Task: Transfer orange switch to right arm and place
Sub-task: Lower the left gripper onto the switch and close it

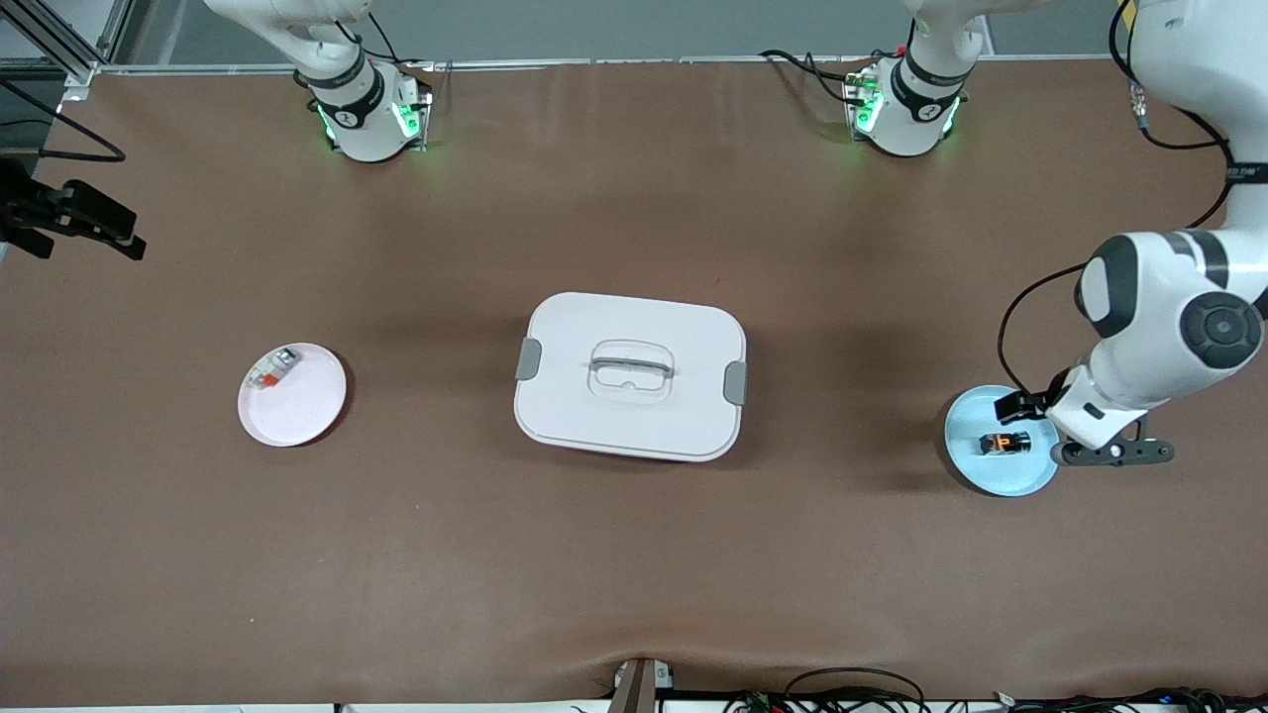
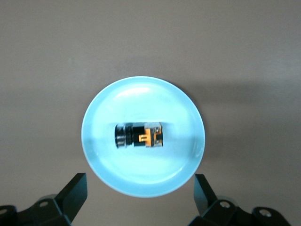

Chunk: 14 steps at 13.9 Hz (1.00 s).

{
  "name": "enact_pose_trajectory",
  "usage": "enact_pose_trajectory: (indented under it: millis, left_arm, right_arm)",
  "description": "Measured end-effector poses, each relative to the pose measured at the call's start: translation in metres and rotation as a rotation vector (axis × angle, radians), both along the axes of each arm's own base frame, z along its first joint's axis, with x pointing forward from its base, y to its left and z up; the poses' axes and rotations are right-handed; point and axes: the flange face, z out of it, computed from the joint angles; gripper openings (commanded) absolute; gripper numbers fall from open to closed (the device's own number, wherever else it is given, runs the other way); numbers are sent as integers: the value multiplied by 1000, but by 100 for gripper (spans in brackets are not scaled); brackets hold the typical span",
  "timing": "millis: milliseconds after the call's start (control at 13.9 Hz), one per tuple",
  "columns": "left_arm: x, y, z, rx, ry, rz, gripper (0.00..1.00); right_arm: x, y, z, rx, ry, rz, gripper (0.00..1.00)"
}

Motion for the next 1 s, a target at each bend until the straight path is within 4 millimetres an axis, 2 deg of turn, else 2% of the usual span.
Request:
enact_pose_trajectory:
  millis: [215, 430, 645, 1004]
  left_arm:
    - [4, -2, -37, 1, -18, -20, 100]
    - [4, 4, -61, 7, -19, -27, 100]
    - [4, 13, -73, 15, -22, -28, 100]
    - [5, 16, -87, 9, -34, -25, 100]
  right_arm:
    - [0, 1, 0, 0, 0, 1, 100]
    - [0, 3, 0, 1, 0, 6, 100]
    - [0, 10, 0, 1, 0, 20, 100]
    - [-1, 28, 0, 1, 5, 53, 100]
